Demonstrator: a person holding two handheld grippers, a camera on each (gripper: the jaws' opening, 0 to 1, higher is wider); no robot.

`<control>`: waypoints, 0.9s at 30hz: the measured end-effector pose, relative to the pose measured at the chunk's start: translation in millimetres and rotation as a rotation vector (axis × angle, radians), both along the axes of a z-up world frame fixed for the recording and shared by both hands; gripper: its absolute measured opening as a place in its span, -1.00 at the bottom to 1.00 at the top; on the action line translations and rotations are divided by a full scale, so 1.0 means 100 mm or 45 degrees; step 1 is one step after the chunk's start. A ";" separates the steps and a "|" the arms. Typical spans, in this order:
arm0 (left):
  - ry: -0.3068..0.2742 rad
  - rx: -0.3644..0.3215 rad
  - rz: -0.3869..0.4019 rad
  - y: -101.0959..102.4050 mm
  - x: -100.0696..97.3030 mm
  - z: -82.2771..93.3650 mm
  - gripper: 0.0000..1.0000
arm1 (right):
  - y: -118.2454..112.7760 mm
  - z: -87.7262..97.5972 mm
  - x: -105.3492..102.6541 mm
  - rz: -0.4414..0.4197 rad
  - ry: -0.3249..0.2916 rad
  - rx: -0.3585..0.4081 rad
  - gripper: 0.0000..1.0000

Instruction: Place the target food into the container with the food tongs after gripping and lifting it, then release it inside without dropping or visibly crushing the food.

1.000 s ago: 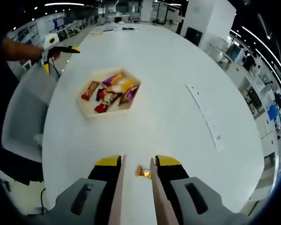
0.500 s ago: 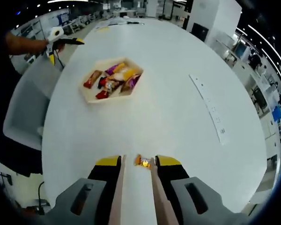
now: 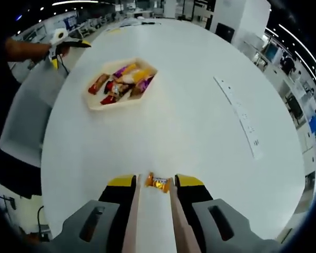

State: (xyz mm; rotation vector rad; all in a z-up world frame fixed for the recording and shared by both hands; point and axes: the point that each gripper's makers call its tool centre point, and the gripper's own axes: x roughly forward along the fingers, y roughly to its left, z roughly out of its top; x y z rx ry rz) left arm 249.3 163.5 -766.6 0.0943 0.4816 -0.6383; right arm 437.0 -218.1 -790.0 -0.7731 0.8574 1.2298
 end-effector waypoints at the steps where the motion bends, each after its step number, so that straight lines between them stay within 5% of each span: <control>1: 0.003 -0.002 0.003 0.00 0.00 0.00 0.99 | 0.00 -0.04 0.01 -0.003 0.004 0.001 -0.44; 16: 0.031 0.002 -0.008 -0.02 -0.02 -0.04 0.99 | -0.03 -0.36 0.06 -0.061 0.032 -0.005 -0.43; 27: 0.029 0.002 -0.006 -0.01 -0.01 -0.04 0.99 | -0.03 -0.45 0.10 -0.082 -0.023 -0.063 -0.52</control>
